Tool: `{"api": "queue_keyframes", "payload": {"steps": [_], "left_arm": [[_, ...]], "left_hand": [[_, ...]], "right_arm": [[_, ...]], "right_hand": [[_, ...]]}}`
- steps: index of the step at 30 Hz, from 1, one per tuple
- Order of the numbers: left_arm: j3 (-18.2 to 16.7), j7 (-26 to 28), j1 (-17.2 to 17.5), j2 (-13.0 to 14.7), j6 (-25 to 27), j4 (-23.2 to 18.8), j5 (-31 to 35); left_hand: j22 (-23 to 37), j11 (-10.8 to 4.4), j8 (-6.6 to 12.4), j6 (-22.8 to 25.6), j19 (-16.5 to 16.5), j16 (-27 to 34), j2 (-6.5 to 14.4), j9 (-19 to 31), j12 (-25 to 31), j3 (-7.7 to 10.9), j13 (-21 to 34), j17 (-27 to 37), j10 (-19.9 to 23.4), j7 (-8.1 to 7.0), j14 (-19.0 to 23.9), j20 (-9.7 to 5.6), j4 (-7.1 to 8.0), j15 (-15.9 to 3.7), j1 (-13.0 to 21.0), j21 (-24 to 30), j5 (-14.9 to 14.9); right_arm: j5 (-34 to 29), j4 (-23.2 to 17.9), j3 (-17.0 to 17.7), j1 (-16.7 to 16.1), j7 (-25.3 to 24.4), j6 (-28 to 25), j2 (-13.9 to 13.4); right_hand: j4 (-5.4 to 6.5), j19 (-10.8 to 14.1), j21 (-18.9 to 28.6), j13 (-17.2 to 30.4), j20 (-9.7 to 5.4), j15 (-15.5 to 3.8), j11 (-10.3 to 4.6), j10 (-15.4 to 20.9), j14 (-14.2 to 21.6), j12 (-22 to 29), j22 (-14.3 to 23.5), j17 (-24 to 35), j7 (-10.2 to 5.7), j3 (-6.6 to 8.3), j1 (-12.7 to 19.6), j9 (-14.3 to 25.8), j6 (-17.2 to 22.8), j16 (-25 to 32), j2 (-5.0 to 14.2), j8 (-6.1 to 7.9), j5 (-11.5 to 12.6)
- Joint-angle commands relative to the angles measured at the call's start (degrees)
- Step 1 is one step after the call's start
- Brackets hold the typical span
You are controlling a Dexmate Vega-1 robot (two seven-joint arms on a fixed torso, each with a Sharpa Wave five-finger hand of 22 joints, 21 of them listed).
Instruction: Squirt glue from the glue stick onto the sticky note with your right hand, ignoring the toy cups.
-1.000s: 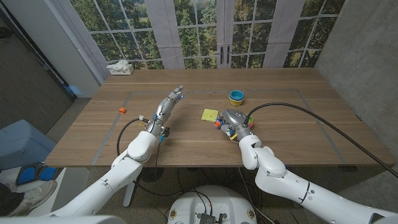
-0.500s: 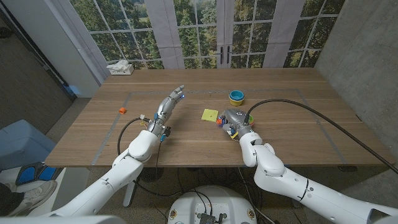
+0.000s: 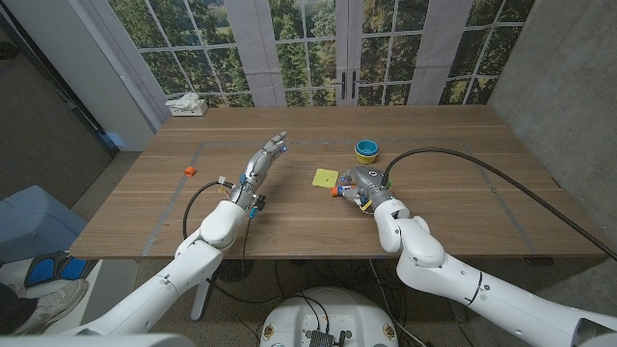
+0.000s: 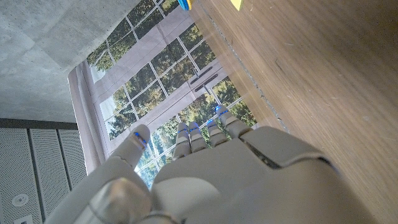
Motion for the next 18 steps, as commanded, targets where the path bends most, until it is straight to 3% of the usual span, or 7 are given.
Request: {"api": "queue_keyframes", "payload": {"steps": [1,2,5,6,9,15,18], "left_arm": [[0.2,-0.1,-0.5,-0.1,0.5,0.3,-0.1],[0.3,-0.1,-0.5,0.0,0.6,0.3,-0.1],[0.4,-0.3,-0.7,-0.1,0.7,0.4,-0.2],[0.4,0.0,-0.8,-0.1,0.7,0.4,0.1],[0.5,-0.1,-0.9,-0.1,0.8,0.4,0.0],[0.6,-0.2,-0.9,-0.1,1.2,0.2,-0.1],[0.7,-0.2,-0.9,0.0,1.4,0.0,-0.1]], "left_hand": [[0.0,-0.27,0.01,-0.4,0.6,-0.1,3.9,0.1,0.0,0.08,0.0,0.1,-0.3,-0.13,-0.4,-6.46,-0.53,-3.08,0.5,-0.1,-0.2],[0.0,-0.24,0.0,-0.4,0.6,-0.1,3.9,0.1,0.0,0.08,0.0,0.1,-0.4,-0.13,-0.4,-6.44,-0.58,-3.05,0.5,-0.1,-0.2],[0.0,-0.26,-0.01,-0.5,0.6,-0.1,3.9,0.1,0.0,0.08,0.0,0.1,-0.4,-0.16,-0.5,-6.42,-0.72,-3.04,0.6,-0.1,-0.2],[0.0,-0.21,-0.01,-0.5,0.6,-0.1,3.9,0.1,0.0,0.08,0.0,0.1,-0.4,-0.2,-0.5,-6.4,-0.75,-3.06,0.6,-0.1,-0.2],[0.0,-0.22,-0.03,-0.6,0.5,-0.1,3.9,0.1,0.0,0.07,0.0,0.1,-0.5,-0.24,-0.5,-6.34,-0.93,-3.05,0.7,-0.1,-0.3],[0.0,-0.22,-0.06,-0.7,0.5,-0.1,4.0,0.1,-0.1,0.05,0.0,0.1,-0.6,-0.32,-0.7,-6.29,-1.16,-3.09,0.9,-0.2,-0.3],[0.0,-0.24,-0.05,-0.8,0.5,-0.1,4.0,0.1,-0.1,0.04,0.0,0.1,-0.7,-0.32,-0.7,-6.27,-1.25,-3.08,0.9,-0.2,-0.3]], "right_arm": [[6.9,0.0,3.1,-0.3,-0.1,5.3,-1.2],[6.4,0.2,2.9,-0.2,-0.6,5.3,-1.2],[9.8,0.0,4.5,-0.7,-0.7,7.5,-1.8],[11.3,-0.2,5.1,-0.6,0.1,7.9,-1.9],[12.6,-0.7,5.6,-0.5,0.3,8.1,-2.5],[13.2,-1.0,7.7,-3.6,-8.8,11.4,-2.2],[13.4,-0.5,8.2,-4.2,-11.4,13.1,-2.2]], "right_hand": [[3.43,0.9,0.0,-1.0,-3.47,-0.31,1.79,0.6,0.2,0.7,0.2,3.2,1.16,-2.98,-8.5,0.0,0.0,1.0,-1.51,0.67,0.8],[3.8,0.9,-0.1,-1.1,-3.49,-0.3,2.08,0.8,0.2,0.7,0.1,3.5,1.52,-3.16,-9.2,0.0,0.0,1.2,-1.44,0.7,0.9],[6.98,1.3,-1.5,-1.8,-3.31,-0.36,2.51,0.5,-1.4,0.7,-0.5,4.3,1.78,-4.5,-15.1,-0.1,-0.1,0.4,-0.59,0.74,1.2],[8.4,0.7,-2.8,-2.2,-2.69,-0.24,3.03,0.2,-2.7,0.7,-1.0,3.1,2.28,-5.02,-17.9,-0.1,-0.2,-1.1,0.11,0.73,1.2],[10.17,0.0,-4.5,-2.7,-1.07,0.68,5.1,-0.8,-4.1,0.5,-1.3,1.8,3.68,-5.88,-22.1,-0.2,-1.0,-2.8,1.09,0.5,1.1],[11.21,-1.1,-5.2,-3.0,1.69,2.7,6.52,1.7,-4.1,1.8,0.3,3.3,5.28,-7.0,-27.5,-0.3,1.1,-2.1,2.53,1.28,1.2],[11.03,-2.3,-5.0,-2.6,2.71,3.04,6.15,3.2,-3.8,2.6,1.1,5.0,6.16,-7.37,-29.2,-0.4,3.0,-1.1,3.07,1.92,1.2]]}}
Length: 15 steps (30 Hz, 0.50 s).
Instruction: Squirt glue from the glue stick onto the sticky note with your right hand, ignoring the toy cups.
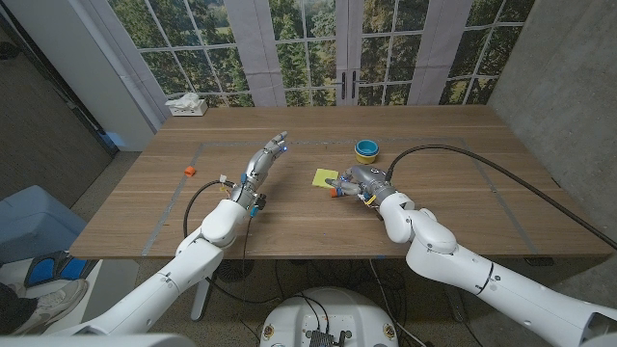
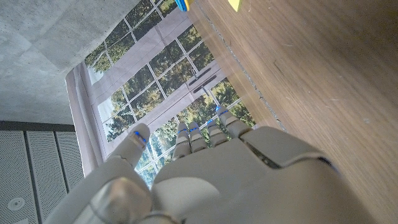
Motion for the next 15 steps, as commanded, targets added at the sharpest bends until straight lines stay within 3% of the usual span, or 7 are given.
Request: {"api": "queue_keyframes", "payload": {"steps": [1,5,7,9,10,12,15], "left_arm": [[0.2,0.1,-0.1,0.0,0.6,-0.3,0.1],[0.3,0.1,-0.1,0.1,0.6,-0.4,0.1],[0.3,0.2,0.0,0.1,0.7,-0.6,0.2],[0.3,0.3,0.0,0.1,0.7,-0.7,0.3],[0.3,0.4,0.0,0.1,0.8,-0.8,0.4],[0.3,0.4,-0.1,0.0,0.7,-0.8,0.4],[0.4,0.4,-0.1,0.0,0.7,-0.9,0.5]], "left_hand": [[0.0,-0.28,-0.04,-0.2,0.5,-0.1,3.7,0.1,-0.1,0.13,0.0,0.1,-0.2,-0.2,-0.4,-6.26,-0.48,-3.39,0.7,-0.2,0.0],[0.0,-0.4,-0.03,-0.3,0.5,-0.1,3.7,0.1,-0.1,0.1,0.0,0.1,-0.3,-0.24,-0.5,-6.29,-0.66,-3.41,0.8,-0.2,-0.1],[0.0,-0.41,-0.02,-0.3,0.5,-0.1,3.8,0.1,-0.1,0.08,0.0,0.1,-0.3,-0.27,-0.5,-6.25,-0.73,-3.43,0.8,-0.2,-0.1],[0.0,-0.4,-0.02,-0.3,0.5,-0.1,3.8,0.1,0.0,0.07,0.0,0.1,-0.3,-0.28,-0.5,-6.27,-0.78,-3.41,0.8,-0.3,-0.1],[0.0,-0.4,-0.01,-0.3,0.5,-0.1,3.8,0.1,0.0,0.07,0.0,0.1,-0.3,-0.29,-0.5,-6.31,-0.79,-3.41,0.9,-0.3,-0.1],[0.0,-0.39,-0.01,-0.3,0.5,-0.1,3.8,0.1,0.0,0.06,0.0,0.1,-0.3,-0.31,-0.5,-6.31,-0.84,-3.5,0.9,-0.3,-0.1],[0.0,-0.29,0.0,-0.3,0.5,-0.1,3.8,0.1,0.0,0.03,0.0,0.1,-0.3,-0.32,-0.5,-6.28,-0.94,-3.47,0.9,-0.3,-0.1]], "right_arm": [[5.0,0.2,3.9,-3.2,-10.5,7.5,-0.5],[9.7,1.6,6.1,-4.2,-12.5,14.7,-1.3],[14.5,2.9,7.9,-4.7,-12.5,20.0,-1.6],[16.6,3.9,8.8,-5.0,-12.9,22.9,-1.6],[16.6,4.1,8.9,-5.1,-13.5,23.3,-1.4],[17.1,4.7,9.2,-5.2,-14.1,25.0,-1.5],[16.8,4.5,9.2,-5.2,-14.1,24.9,-1.5]], "right_hand": [[-0.14,-2.3,-0.2,0.7,2.17,1.37,-0.6,1.9,-1.2,1.1,0.7,3.1,0.8,-0.56,-3.3,-0.1,3.0,1.4,0.37,0.93,0.3],[-1.29,-8.9,-3.1,1.5,5.17,2.46,-0.38,1.5,-4.6,1.2,-0.2,6.6,1.67,-0.57,-4.5,-0.2,4.4,2.2,0.87,1.18,0.3],[-2.28,-12.7,-4.6,2.1,6.43,3.26,-0.62,0.3,-8.8,0.8,-0.3,8.8,1.9,-0.05,-4.2,-0.2,4.6,2.0,1.36,1.05,0.3],[-3.57,-19.8,-7.2,2.8,7.97,4.4,0.25,-2.4,-16.1,-0.1,-0.2,9.1,2.61,0.78,-3.6,-0.2,3.6,-0.7,1.88,0.42,0.1],[-4.15,-22.1,-8.2,3.1,8.35,4.94,0.64,-3.3,-19.7,-0.2,-0.3,8.2,2.71,1.04,-3.4,-0.2,2.9,-2.7,1.91,0.12,0.0],[-4.84,-26.0,-10.1,3.5,8.64,5.15,0.67,-4.4,-23.3,-0.2,-0.5,6.2,2.52,1.24,-3.4,-0.1,2.4,-5.4,1.79,-0.02,-0.2],[-5.47,-28.4,-11.6,3.9,8.74,5.35,0.27,-5.4,-26.7,-0.4,-0.8,4.2,2.4,1.48,-3.4,-0.1,1.9,-7.9,1.79,-0.15,-0.2]]}}
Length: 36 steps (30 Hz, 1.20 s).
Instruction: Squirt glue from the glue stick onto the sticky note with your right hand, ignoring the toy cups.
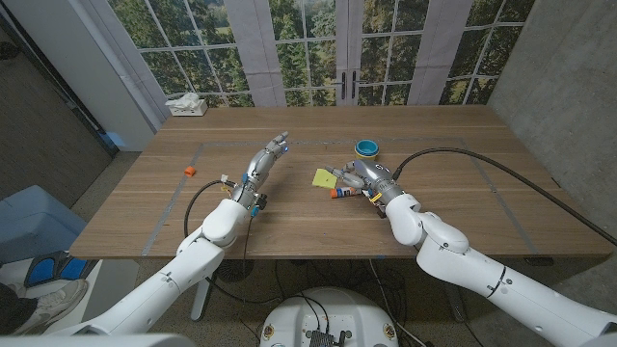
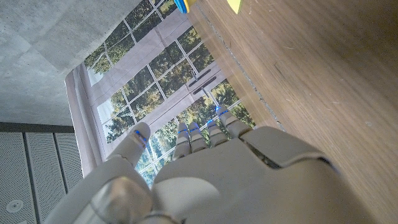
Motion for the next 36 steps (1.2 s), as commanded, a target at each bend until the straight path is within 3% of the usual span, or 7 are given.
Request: {"api": "queue_keyframes", "payload": {"steps": [1,8,15,20,22,31,36], "left_arm": [[0.1,0.5,0.0,0.0,0.1,-0.6,0.5],[0.1,0.7,0.2,0.1,0.4,-1.1,0.7],[0.1,0.9,0.5,0.2,0.4,-1.6,0.8],[0.0,0.9,0.6,0.2,0.1,-1.6,0.8],[-0.1,0.9,0.7,0.2,0.0,-1.6,0.7],[-0.4,0.7,1.1,0.1,-1.0,-1.3,0.0],[-0.6,0.3,1.2,-0.1,-1.5,-1.1,-0.6]], "left_hand": [[0.0,-0.09,0.0,0.0,0.5,-0.1,3.7,0.1,-0.1,0.02,0.0,0.1,-0.1,-0.01,-0.5,-6.28,-0.49,-3.48,0.5,-0.3,-0.1],[0.0,-0.09,0.02,0.0,0.5,0.0,3.7,0.1,0.0,-0.04,0.0,0.1,-0.1,-0.05,-0.5,-6.26,-0.66,-3.56,0.6,-0.3,-0.2],[0.0,-0.03,0.03,0.0,0.5,0.0,3.8,0.1,0.0,-0.11,0.0,0.1,0.0,-0.09,-0.5,-6.29,-0.8,-3.55,0.7,-0.3,-0.2],[0.0,-0.12,0.03,0.0,0.5,0.0,3.8,0.1,0.0,-0.17,0.0,0.1,-0.2,-0.06,-0.6,-6.23,-0.89,-3.56,0.7,-0.4,-0.2],[0.0,-0.1,-0.01,-0.2,0.4,0.0,3.8,0.1,0.0,-0.2,0.0,0.1,-0.2,-0.1,-0.7,-6.22,-0.92,-3.56,0.8,-0.4,-0.2],[0.0,-0.17,-0.13,-0.6,0.3,0.0,3.9,0.1,-0.2,-0.37,0.0,0.2,-0.6,-0.28,-0.9,-6.17,-1.08,-3.6,0.8,-0.4,-0.2],[0.0,-0.33,-0.23,-1.1,0.1,-0.1,3.9,0.1,-0.4,-0.54,0.0,0.2,-1.5,-0.37,-1.2,-6.06,-1.22,-3.54,0.9,-0.5,-0.3]], "right_arm": [[6.8,2.2,3.3,-1.6,-4.8,11.4,-0.3],[9.7,2.2,4.5,-2.1,-4.5,13.2,0.2],[16.5,3.8,6.3,-2.4,-2.9,17.7,1.1],[19.2,5.9,6.9,-2.6,-3.6,21.9,2.0],[20.2,6.8,7.2,-2.7,-4.0,24.0,2.5],[27.2,9.7,8.6,-2.7,-2.4,29.9,4.5],[29.6,10.9,9.0,-2.6,-1.9,32.1,5.6]], "right_hand": [[-1.09,-3.8,-2.3,0.6,0.37,0.48,-0.19,-1.4,-5.0,-0.4,-0.2,-2.6,-0.19,0.39,0.5,0.1,-0.6,-3.6,0.37,-0.13,-0.3],[-2.88,-8.2,-6.8,-0.3,1.5,0.24,-0.93,-6.4,-13.0,-2.0,-0.6,-8.3,-0.83,1.07,0.5,0.2,-1.7,-9.6,0.05,-0.48,-0.4],[-3.43,-15.1,-12.8,-1.8,0.31,1.48,-1.01,-9.9,-19.9,-2.3,-0.8,-12.3,-2.04,1.32,-1.1,0.2,-5.0,-13.8,0.78,-1.19,-0.5],[-4.13,-16.2,-16.2,-3.4,-0.14,1.32,-1.38,-14.4,-24.3,-2.6,-0.8,-15.3,-5.36,1.76,-1.9,-0.2,-14.3,-15.3,1.49,-2.54,-0.4],[-4.54,-16.5,-17.0,-3.9,-0.5,1.34,-1.43,-15.9,-26.2,-2.8,-0.8,-16.1,-5.65,2.02,-1.7,-0.2,-16.3,-15.8,1.61,-2.45,-0.3],[-6.63,-19.2,-22.4,-6.8,-2.91,0.6,-3.0,-23.9,-34.4,-2.9,-0.9,-21.1,-4.53,3.32,-1.6,-0.8,-25.9,-16.2,2.13,-2.41,0.0],[-7.12,-21.6,-25.1,-7.8,-3.76,0.02,-3.53,-26.0,-38.6,-2.7,-0.9,-23.0,-3.91,3.53,-2.1,-0.9,-27.4,-16.4,2.18,-2.06,0.2]]}}
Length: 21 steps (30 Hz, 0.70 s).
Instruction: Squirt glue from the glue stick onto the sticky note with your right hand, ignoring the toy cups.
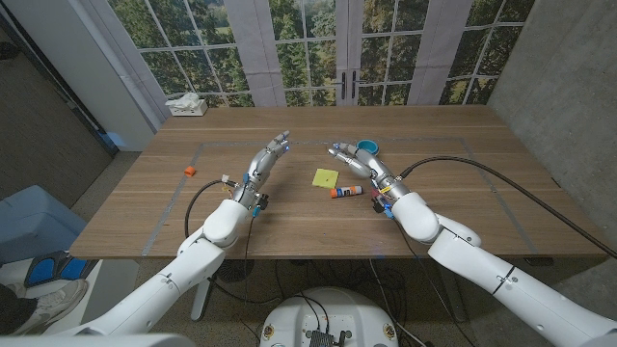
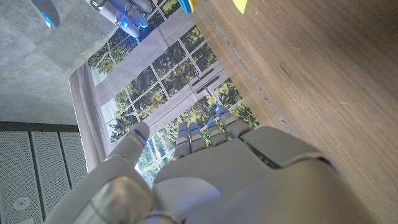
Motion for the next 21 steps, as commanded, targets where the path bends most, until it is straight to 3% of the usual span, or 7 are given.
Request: {"api": "queue_keyframes", "payload": {"steps": [1,4,11,16,21], "left_arm": [[-0.4,-0.7,0.4,-0.4,-1.4,0.5,-1.5],[-0.4,-1.8,0.2,-0.7,-2.1,1.0,-2.8],[-0.9,-1.9,0.3,-0.7,-2.4,1.1,-3.3],[-1.5,-1.8,0.7,-0.6,-2.5,0.9,-4.0],[-2.2,-1.1,1.4,-0.7,-2.9,0.4,-4.5]], "left_hand": [[0.0,-0.29,-0.04,-0.4,0.1,-0.1,3.8,0.1,-0.3,-0.04,0.0,0.2,-0.7,-0.02,-0.7,-5.98,-0.37,-3.31,0.5,-0.1,-0.1],[0.0,-0.28,-0.12,-0.8,0.0,-0.1,3.8,0.1,-0.4,-0.13,0.0,0.2,-1.0,-0.09,-0.8,-5.83,-0.44,-3.05,0.5,-0.1,-0.1],[0.0,-0.34,-0.21,-1.7,-0.3,-0.1,3.8,0.1,-0.4,-0.35,0.0,0.2,-1.7,-0.1,-1.1,-5.59,-0.59,-2.85,0.6,-0.2,-0.1],[0.0,-0.23,-0.15,-1.9,-0.5,-0.1,3.8,0.1,-0.4,-0.5,0.0,0.2,-2.0,-0.07,-1.3,-5.53,-0.65,-2.64,0.6,-0.3,-0.1],[0.0,-0.29,-0.05,-1.9,-0.9,0.0,3.9,0.1,-0.3,-0.66,0.0,0.3,-2.0,-0.05,-1.4,-5.47,-0.61,-2.6,0.5,-0.4,-0.1]], "right_arm": [[7.9,3.8,1.5,0.0,1.3,7.9,2.6],[10.5,4.6,1.7,0.4,2.7,9.1,3.4],[14.4,6.7,1.9,1.4,5.2,10.8,4.3],[19.1,9.5,2.4,2.1,7.4,12.7,5.7],[22.2,11.1,2.7,2.6,9.2,13.7,6.3]], "right_hand": [[-0.64,-2.0,-2.4,-1.0,-0.4,-1.73,-0.34,-2.2,-3.5,0.0,0.0,-1.8,0.35,0.28,-0.5,0.0,-2.5,0.0,0.59,0.02,0.5],[-0.93,-3.3,-4.0,-1.7,-0.65,-2.03,-0.74,-4.2,-5.4,-0.2,0.0,-2.9,0.71,0.32,-0.8,-0.1,-5.0,-0.1,0.5,-0.27,0.6],[-1.13,-4.1,-5.4,-2.4,-1.0,-2.1,-0.67,-6.1,-7.4,-0.2,-0.1,-4.1,1.23,0.32,-1.3,-0.2,-6.4,0.0,0.46,-0.1,0.7],[-0.54,-4.5,-6.6,-3.0,-2.22,-2.79,-1.01,-7.2,-8.8,-0.1,-0.1,-4.8,0.86,0.25,-2.5,-0.3,-7.4,0.2,1.21,0.01,0.8],[-0.26,-4.4,-7.0,-3.2,-2.43,-2.92,-1.13,-7.1,-9.0,0.2,-0.1,-5.1,0.68,0.28,-3.0,-0.3,-7.1,0.4,1.63,0.25,0.8]]}}
